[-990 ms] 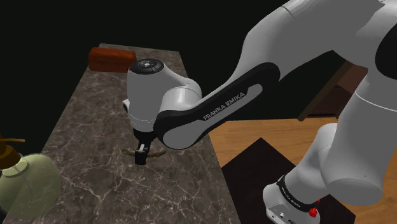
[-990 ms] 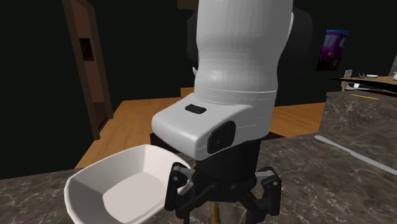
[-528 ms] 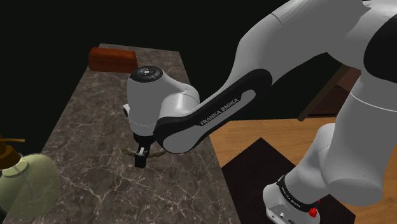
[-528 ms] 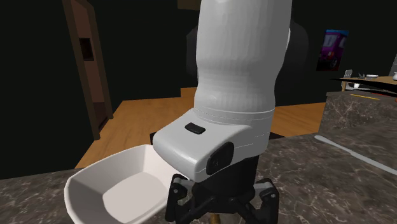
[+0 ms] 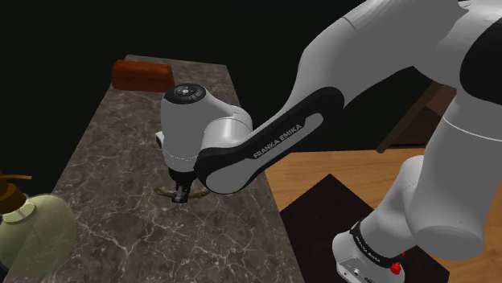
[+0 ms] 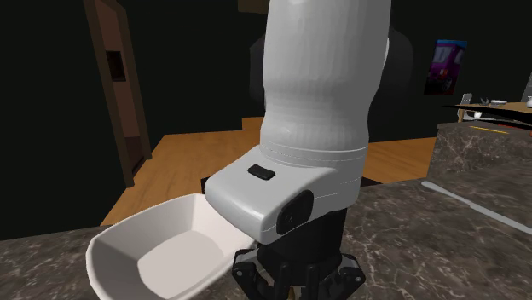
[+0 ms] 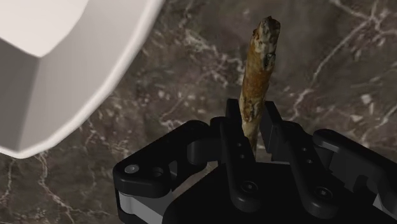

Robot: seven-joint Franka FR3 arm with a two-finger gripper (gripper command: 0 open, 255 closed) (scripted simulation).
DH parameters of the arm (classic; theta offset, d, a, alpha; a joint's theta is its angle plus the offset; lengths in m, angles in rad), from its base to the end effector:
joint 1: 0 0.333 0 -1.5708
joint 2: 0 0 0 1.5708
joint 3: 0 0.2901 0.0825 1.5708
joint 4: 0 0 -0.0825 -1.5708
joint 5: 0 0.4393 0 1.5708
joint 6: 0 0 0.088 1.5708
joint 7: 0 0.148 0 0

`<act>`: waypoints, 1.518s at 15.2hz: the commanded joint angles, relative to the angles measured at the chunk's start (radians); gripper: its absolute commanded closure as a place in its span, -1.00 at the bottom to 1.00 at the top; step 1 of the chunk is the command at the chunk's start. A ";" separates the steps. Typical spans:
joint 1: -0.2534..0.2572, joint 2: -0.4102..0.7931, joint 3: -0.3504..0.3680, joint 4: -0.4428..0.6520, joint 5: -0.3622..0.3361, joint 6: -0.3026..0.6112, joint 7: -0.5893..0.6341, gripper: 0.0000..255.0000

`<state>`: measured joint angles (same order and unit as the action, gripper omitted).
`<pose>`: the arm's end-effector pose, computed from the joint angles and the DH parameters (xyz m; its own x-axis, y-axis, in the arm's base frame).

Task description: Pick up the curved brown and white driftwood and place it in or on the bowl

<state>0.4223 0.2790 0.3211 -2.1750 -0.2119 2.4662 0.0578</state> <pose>0.4357 0.4044 0.1637 0.6693 0.7423 0.0316 0.7408 -0.6700 0.0484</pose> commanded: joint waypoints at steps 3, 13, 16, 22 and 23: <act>0.000 0.000 0.000 0.000 0.000 0.000 0.000 1.00; -0.013 -0.078 0.019 0.019 0.050 -0.091 -0.038 1.00; -0.017 -0.105 0.024 0.030 0.067 -0.127 -0.050 1.00; -0.022 -0.153 0.030 0.059 0.096 -0.199 -0.073 1.00; -0.022 -0.161 0.031 0.064 0.101 -0.211 -0.076 1.00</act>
<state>0.3999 0.1268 0.3502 -2.1152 -0.1161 2.2675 -0.0164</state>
